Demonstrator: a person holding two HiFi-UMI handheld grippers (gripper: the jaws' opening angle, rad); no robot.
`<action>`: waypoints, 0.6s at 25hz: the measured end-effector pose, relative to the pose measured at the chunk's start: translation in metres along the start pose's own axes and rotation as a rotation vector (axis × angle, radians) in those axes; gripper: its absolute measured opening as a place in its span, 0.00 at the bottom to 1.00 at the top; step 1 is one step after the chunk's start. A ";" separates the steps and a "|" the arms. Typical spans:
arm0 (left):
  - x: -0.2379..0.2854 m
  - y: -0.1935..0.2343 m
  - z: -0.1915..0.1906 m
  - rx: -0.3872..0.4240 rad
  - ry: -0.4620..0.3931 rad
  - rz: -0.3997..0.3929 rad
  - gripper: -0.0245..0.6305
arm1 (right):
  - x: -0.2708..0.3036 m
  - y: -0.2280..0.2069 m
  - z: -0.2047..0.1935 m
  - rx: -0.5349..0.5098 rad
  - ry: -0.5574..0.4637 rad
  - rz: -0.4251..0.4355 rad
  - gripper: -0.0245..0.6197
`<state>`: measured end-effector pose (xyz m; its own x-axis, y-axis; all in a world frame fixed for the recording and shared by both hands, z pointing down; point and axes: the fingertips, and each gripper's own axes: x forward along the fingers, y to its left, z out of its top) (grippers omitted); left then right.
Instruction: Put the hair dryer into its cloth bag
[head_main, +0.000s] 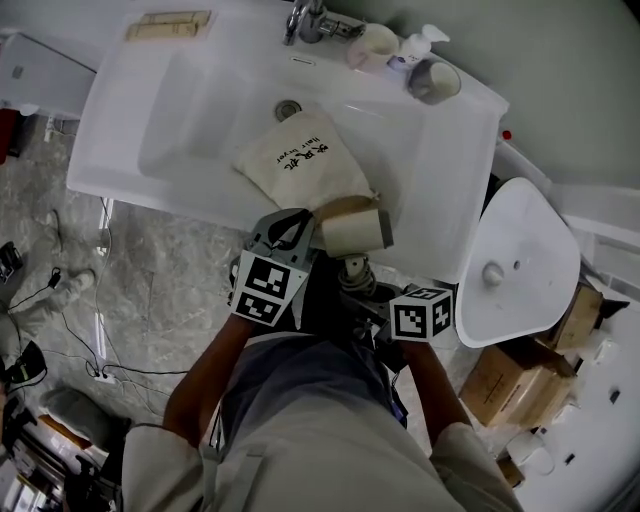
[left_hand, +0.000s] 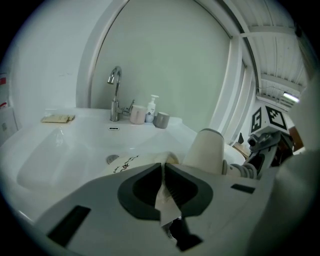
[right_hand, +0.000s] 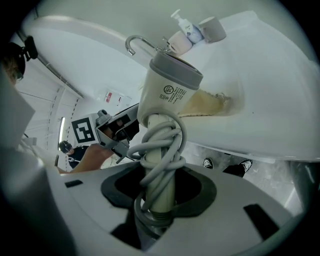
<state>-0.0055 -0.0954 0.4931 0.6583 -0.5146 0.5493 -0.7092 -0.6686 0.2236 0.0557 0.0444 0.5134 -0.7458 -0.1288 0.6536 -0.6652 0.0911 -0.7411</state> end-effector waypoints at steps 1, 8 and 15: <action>0.000 0.000 0.000 0.000 -0.002 -0.001 0.08 | 0.001 0.000 0.000 0.006 0.007 0.006 0.30; -0.003 -0.001 0.001 -0.006 -0.011 0.000 0.08 | 0.008 0.003 0.001 0.083 0.033 0.068 0.30; -0.003 -0.002 0.002 -0.004 -0.017 0.002 0.08 | 0.016 0.015 0.009 0.200 0.037 0.170 0.30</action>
<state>-0.0054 -0.0936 0.4900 0.6612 -0.5249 0.5360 -0.7115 -0.6654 0.2261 0.0343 0.0349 0.5114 -0.8495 -0.0922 0.5194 -0.5125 -0.0893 -0.8541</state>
